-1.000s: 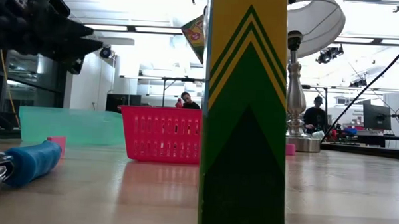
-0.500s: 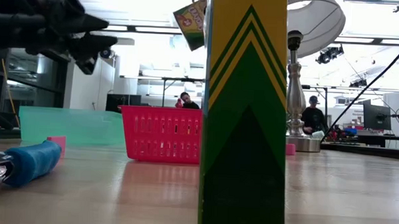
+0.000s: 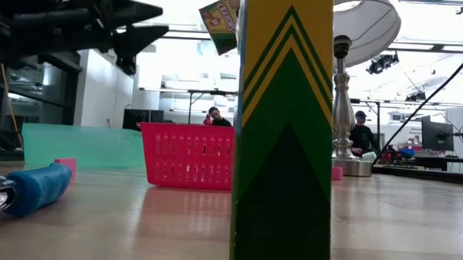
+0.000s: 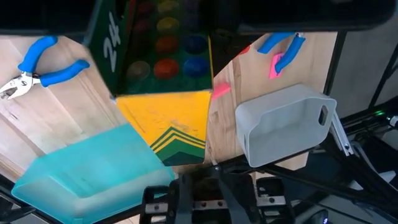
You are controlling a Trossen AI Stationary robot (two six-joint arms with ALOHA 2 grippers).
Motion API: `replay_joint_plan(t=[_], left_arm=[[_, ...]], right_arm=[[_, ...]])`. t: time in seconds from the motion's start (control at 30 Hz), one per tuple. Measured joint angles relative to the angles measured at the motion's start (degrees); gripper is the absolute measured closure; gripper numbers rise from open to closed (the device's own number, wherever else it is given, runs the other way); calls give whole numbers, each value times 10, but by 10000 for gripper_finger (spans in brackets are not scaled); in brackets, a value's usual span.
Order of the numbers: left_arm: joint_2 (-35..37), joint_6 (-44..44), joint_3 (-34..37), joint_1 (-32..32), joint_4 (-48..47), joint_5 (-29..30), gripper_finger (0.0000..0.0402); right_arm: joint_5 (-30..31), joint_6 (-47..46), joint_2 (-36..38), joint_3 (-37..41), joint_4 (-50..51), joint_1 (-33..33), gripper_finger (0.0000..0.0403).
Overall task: Pick & Place School Supplies
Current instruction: Put the middle right yellow crayon box into the green bin
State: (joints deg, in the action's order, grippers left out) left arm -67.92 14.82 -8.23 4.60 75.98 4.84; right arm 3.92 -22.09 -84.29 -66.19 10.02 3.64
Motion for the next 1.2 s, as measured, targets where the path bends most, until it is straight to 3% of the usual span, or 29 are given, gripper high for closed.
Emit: replay_joint_plan(t=[0.1,0.4,0.83,1.2], left_arm=[[-24,2,-1,10,44,0,243],[-69,5,-33,15,46,29,238],[-125,-1,-89,11,35,-4,162],[-127,19,-110,3,30,-42,155]], right_arm=[[-5,6,0,0,-2,0,311],[-12,10,0,0,-14,0,311],[-14,10,0,0,-22,4,311],[-12,14,0,0,-45,21,311]])
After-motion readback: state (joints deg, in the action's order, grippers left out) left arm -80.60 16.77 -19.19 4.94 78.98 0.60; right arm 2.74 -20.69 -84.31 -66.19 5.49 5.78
